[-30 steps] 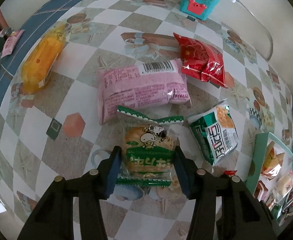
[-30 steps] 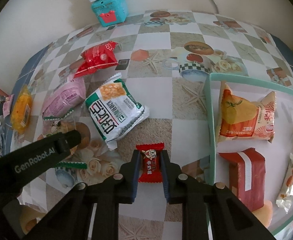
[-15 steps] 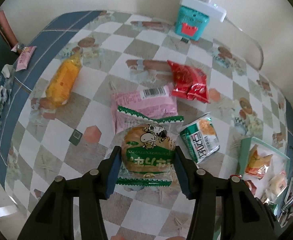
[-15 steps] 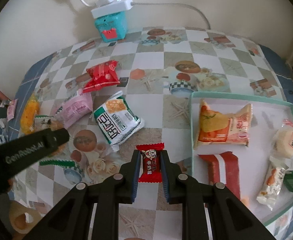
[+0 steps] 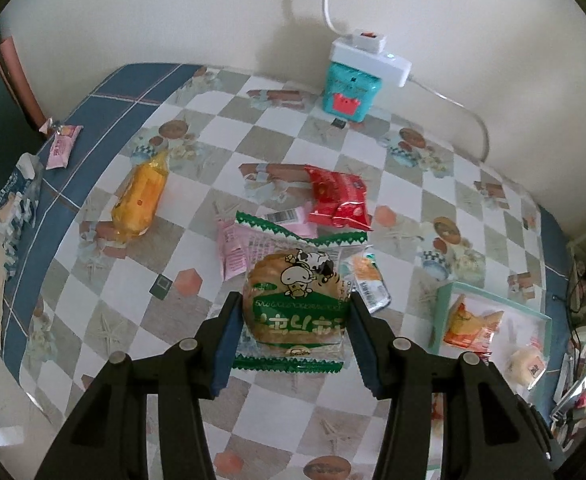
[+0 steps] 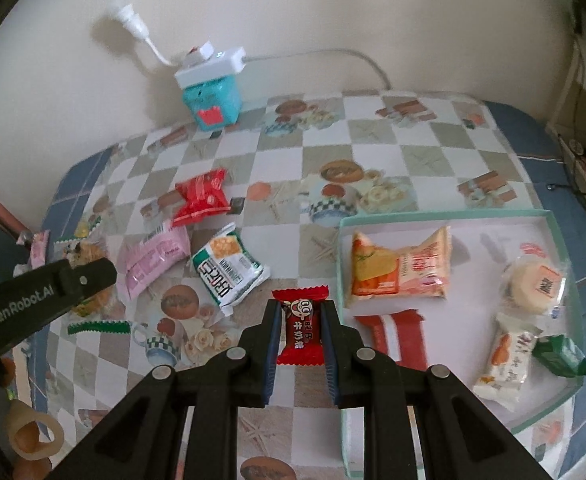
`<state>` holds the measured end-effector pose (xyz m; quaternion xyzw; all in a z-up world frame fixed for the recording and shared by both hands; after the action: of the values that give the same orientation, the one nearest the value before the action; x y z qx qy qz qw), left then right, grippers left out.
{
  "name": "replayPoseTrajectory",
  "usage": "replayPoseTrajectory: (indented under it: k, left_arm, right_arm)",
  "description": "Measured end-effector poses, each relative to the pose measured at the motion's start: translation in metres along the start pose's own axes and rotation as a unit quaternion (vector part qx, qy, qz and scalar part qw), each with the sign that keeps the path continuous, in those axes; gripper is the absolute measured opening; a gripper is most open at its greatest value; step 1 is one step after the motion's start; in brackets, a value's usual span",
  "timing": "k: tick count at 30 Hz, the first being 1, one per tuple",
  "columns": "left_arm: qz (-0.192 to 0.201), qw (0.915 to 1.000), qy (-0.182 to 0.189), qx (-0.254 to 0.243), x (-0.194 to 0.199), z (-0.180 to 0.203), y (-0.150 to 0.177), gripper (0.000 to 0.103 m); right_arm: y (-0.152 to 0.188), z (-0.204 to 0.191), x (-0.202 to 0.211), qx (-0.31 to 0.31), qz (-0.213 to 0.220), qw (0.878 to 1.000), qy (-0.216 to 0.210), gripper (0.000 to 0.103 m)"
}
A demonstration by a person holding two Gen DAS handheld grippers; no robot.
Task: Organize snacks
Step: 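Carry both snacks over the white tray and open both tools to drop them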
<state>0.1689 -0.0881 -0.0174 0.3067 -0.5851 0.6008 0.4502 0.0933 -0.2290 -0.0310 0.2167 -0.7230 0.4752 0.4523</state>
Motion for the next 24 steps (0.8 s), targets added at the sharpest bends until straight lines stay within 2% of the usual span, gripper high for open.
replayPoseTrajectory:
  k: [11,24]
  left_arm:
    - [0.032,0.9989,-0.003,-0.033,0.030,0.031,0.010,0.053]
    - [0.037,0.9953,0.024,-0.086,0.044,0.093,0.033,0.053]
  right_arm:
    - [-0.004,0.051,0.036,-0.039,0.026,0.999,0.020,0.021]
    - [-0.005,0.132,0.065,-0.112,0.046,0.991,0.047,0.021]
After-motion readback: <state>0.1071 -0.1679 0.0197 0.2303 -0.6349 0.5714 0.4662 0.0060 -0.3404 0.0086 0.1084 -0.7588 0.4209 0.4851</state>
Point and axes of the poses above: each gripper's, at about its wrist camera, not at the fingertips, and x roughly against the way its jaws point, z to its right, y to its underside, the point moved 5 cm from there along -x, roughly the way its jaws point, and after that the axes turned 2 degrees about z, right-handed, at the moved point
